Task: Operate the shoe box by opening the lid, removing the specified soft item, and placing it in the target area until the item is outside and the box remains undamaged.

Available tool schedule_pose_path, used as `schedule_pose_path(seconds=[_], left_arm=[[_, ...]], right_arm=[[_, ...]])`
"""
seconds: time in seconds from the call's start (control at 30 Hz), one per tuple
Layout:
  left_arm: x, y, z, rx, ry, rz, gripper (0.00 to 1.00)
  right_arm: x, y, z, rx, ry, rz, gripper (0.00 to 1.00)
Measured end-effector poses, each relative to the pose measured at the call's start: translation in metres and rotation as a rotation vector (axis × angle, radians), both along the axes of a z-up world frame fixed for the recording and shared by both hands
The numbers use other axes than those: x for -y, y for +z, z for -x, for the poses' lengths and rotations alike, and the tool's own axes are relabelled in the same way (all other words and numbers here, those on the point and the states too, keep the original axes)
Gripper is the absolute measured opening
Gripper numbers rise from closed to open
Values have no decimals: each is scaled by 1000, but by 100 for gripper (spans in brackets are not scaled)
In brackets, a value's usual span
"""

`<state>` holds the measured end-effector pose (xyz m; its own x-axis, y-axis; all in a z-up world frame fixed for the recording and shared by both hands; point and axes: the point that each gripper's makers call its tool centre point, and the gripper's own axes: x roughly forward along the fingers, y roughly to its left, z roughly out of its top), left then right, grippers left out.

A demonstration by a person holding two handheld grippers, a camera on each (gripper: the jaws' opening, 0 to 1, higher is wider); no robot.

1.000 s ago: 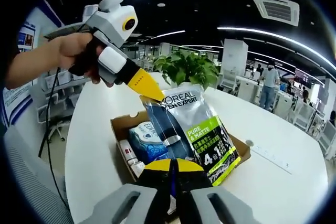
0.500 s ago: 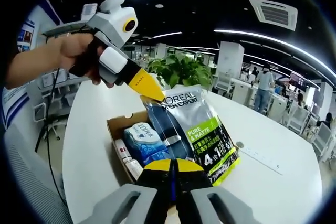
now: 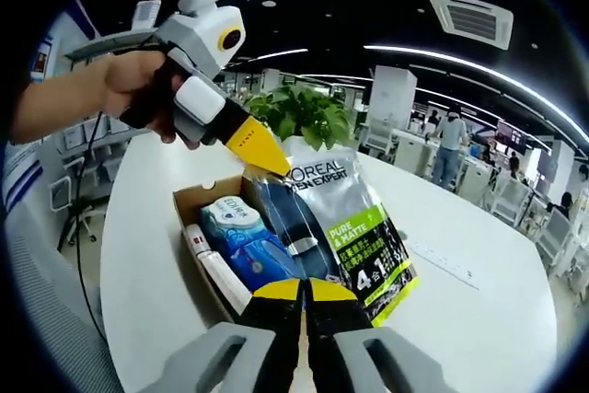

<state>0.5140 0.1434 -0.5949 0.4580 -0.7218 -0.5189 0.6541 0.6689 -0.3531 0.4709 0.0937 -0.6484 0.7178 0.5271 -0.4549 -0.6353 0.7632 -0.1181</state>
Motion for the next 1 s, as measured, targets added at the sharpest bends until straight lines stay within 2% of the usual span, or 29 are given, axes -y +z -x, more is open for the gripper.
schedule_pose_path(seconds=[0.3,0.67,1.0], left_arm=[[22,-17,8,-20,-27,-16,0],[46,-46,19,-30,-45,-62,0],[60,-67,24,-52,-29,-67,0]], right_arm=[[22,-15,4,-21,-33,14,0],[42,-51,8,-58,-70,40,0],[58,-74,9,-91,-106,44,0]])
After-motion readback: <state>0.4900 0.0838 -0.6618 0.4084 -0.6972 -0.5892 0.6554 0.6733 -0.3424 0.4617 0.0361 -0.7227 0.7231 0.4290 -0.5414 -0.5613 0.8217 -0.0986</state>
